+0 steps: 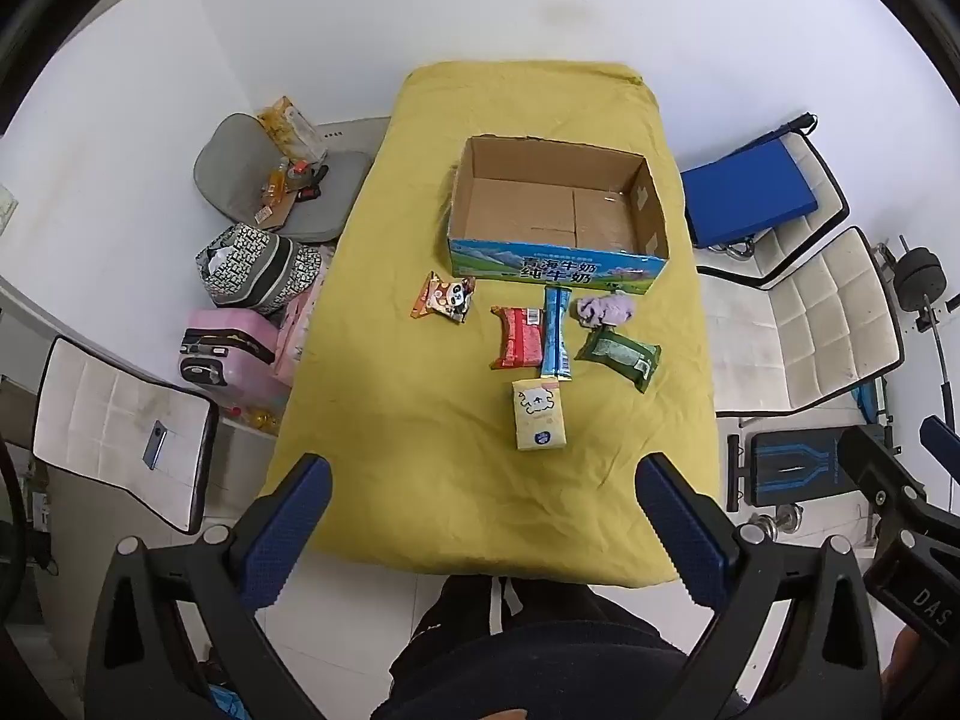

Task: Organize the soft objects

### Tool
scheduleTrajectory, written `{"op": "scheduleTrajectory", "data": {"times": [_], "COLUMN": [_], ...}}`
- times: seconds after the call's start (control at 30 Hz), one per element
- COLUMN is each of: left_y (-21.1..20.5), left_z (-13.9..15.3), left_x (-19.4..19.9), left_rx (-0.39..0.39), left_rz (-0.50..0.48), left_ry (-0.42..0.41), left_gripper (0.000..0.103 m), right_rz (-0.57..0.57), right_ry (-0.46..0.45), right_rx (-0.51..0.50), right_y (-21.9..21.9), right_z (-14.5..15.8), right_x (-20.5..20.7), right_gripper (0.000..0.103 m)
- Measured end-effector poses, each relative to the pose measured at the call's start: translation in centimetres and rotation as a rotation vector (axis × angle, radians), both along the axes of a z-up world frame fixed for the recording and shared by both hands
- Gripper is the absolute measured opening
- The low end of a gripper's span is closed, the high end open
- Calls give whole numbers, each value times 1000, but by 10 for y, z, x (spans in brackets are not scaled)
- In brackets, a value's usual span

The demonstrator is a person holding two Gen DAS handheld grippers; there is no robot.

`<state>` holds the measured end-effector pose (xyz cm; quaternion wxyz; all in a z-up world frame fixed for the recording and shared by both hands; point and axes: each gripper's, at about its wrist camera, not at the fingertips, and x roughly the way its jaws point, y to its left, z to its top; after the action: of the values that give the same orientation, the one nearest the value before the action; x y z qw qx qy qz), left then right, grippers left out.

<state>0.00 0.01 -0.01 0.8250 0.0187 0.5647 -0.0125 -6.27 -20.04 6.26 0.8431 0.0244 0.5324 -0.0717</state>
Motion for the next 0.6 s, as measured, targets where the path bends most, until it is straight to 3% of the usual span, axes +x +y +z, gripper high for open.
{"op": "scheduleTrajectory", "data": {"times": [0.6], "left_y": [12], "left_z": [-1], "left_x": [7], "left_rx": [16], "left_rz": [-5], "left_ry": [-2], "left_gripper": [103], "right_rz": [1], "right_ry": [12], "right_rx": [-11], "right_y": [4], "right_z": [-7], "right_x": [6], "right_gripper": [103]}}
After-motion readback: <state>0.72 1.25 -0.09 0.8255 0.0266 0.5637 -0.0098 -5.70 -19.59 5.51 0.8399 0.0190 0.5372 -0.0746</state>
